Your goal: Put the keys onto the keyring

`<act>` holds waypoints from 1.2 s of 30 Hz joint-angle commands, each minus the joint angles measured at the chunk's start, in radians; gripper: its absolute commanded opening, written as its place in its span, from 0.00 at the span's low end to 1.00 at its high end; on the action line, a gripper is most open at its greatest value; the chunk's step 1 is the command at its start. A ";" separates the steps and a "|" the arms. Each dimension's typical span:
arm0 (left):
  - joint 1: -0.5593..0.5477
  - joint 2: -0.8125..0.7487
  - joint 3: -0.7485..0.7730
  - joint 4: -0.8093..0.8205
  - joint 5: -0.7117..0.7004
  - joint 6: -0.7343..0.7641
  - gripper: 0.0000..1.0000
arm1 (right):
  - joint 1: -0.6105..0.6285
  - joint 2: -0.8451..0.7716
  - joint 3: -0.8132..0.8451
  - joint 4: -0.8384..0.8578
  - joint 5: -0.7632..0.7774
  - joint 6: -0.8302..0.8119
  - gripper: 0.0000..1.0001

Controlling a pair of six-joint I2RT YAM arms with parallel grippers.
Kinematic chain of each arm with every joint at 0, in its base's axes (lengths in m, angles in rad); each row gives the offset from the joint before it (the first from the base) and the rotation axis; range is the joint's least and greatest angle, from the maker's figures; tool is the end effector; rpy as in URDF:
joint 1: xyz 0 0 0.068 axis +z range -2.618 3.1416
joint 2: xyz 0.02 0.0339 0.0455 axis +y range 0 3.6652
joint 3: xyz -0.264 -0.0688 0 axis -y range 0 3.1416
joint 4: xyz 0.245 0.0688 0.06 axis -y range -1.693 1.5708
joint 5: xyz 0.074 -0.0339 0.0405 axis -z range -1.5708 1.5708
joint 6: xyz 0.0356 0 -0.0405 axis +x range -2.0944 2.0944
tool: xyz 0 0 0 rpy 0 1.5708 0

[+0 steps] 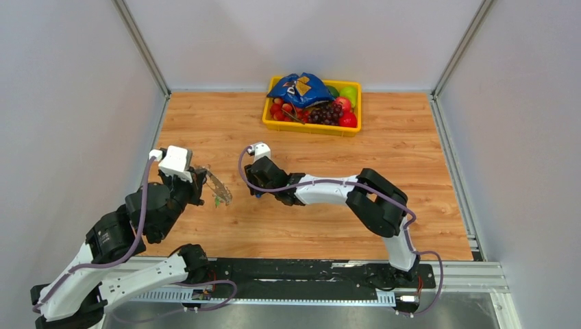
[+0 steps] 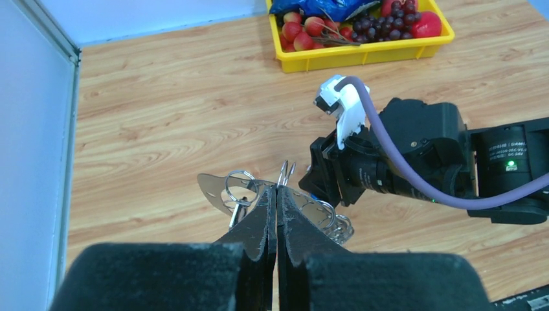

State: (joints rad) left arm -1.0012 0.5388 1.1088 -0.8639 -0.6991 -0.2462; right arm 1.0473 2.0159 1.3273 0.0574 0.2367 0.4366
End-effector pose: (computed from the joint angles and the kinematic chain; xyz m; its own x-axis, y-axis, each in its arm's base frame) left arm 0.0539 -0.0417 0.4024 -0.2277 0.0096 -0.9737 0.2649 0.9628 -0.0525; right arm 0.2315 0.3844 0.1783 -0.5833 -0.1883 -0.7901 -0.5524 0.8051 0.2160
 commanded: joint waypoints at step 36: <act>-0.001 -0.098 -0.082 0.178 -0.018 0.040 0.00 | 0.062 0.122 0.066 0.002 0.320 -0.016 0.13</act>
State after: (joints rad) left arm -1.0012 0.4446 1.0252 -0.7586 -0.7166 -0.2317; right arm 1.1030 2.1567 1.3998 0.0479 0.5110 0.4259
